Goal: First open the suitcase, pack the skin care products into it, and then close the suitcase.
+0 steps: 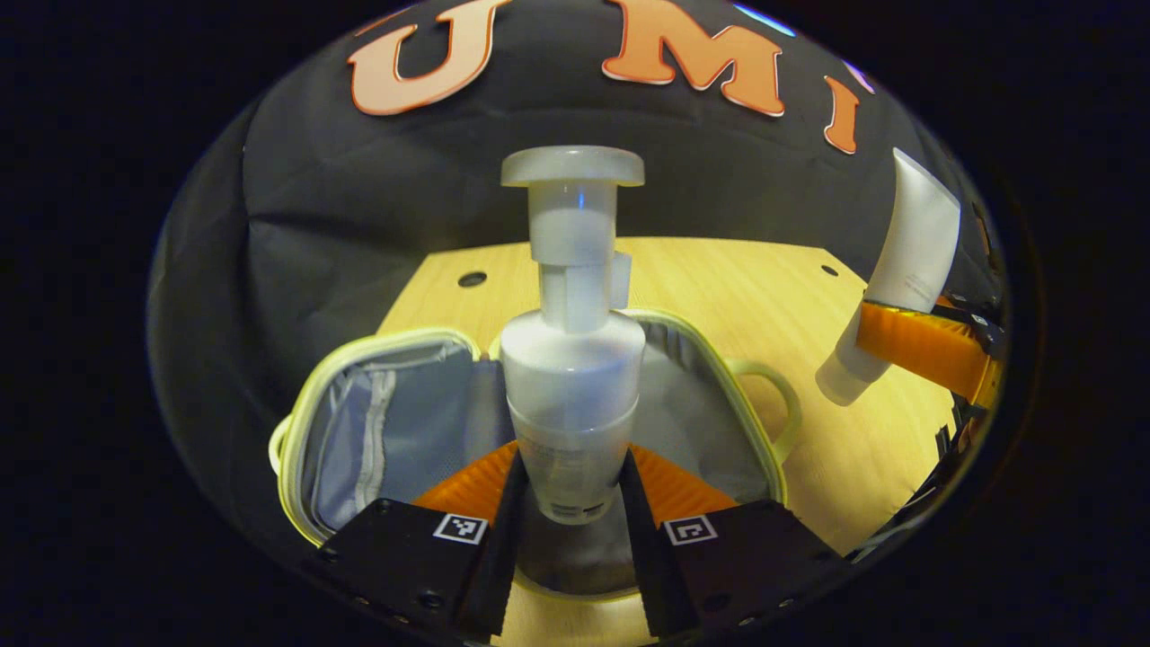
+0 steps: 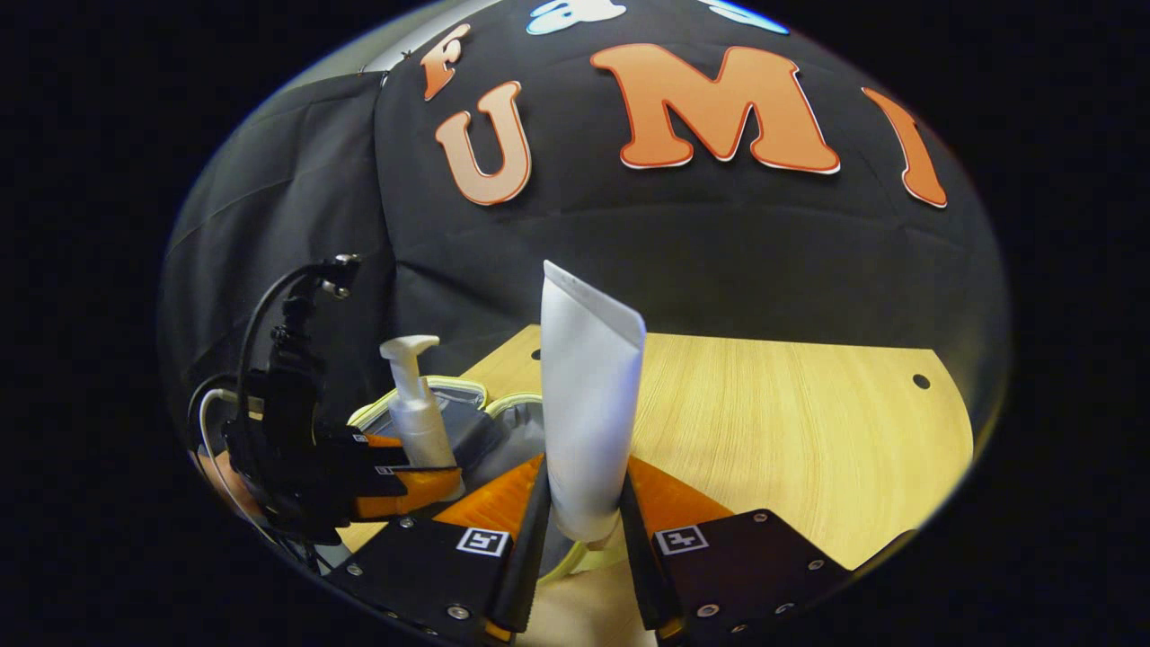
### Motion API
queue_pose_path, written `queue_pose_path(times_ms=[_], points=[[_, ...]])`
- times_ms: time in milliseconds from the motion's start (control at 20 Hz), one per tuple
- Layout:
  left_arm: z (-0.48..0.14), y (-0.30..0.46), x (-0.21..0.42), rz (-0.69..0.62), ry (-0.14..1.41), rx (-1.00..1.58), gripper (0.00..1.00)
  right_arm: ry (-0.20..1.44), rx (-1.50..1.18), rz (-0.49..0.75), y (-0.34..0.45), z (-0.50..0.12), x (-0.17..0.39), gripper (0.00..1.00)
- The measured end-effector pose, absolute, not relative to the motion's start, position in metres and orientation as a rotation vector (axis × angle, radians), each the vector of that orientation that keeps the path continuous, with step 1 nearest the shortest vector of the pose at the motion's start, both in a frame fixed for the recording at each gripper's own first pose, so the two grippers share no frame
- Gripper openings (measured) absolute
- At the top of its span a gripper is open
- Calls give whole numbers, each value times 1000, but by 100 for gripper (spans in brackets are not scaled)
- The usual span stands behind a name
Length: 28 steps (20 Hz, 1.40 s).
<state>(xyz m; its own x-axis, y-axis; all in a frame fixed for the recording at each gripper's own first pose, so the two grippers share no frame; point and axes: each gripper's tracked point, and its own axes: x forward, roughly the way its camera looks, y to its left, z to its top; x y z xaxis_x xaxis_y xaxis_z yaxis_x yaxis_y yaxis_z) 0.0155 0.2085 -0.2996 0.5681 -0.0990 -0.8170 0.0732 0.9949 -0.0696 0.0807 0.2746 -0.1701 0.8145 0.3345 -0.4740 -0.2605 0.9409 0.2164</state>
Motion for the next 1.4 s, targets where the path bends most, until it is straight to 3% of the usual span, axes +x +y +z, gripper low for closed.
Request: queue_pose_path(times_ms=[650, 950, 1200, 1400], points=[[-363, 203, 11, -155, 1295, -30, 57, 695, 205, 301, 298, -222, 84, 45], [-379, 197, -6, -81, 1474, -134, 59, 752, 242, 303, 313, -238, 94, 45], [-372, 195, -2, -67, 1423, -164, 62, 783, 264, 307, 319, -245, 93, 45], [-334, 202, -3, -55, 1310, -133, 74, 838, 287, 303, 323, -255, 90, 45]])
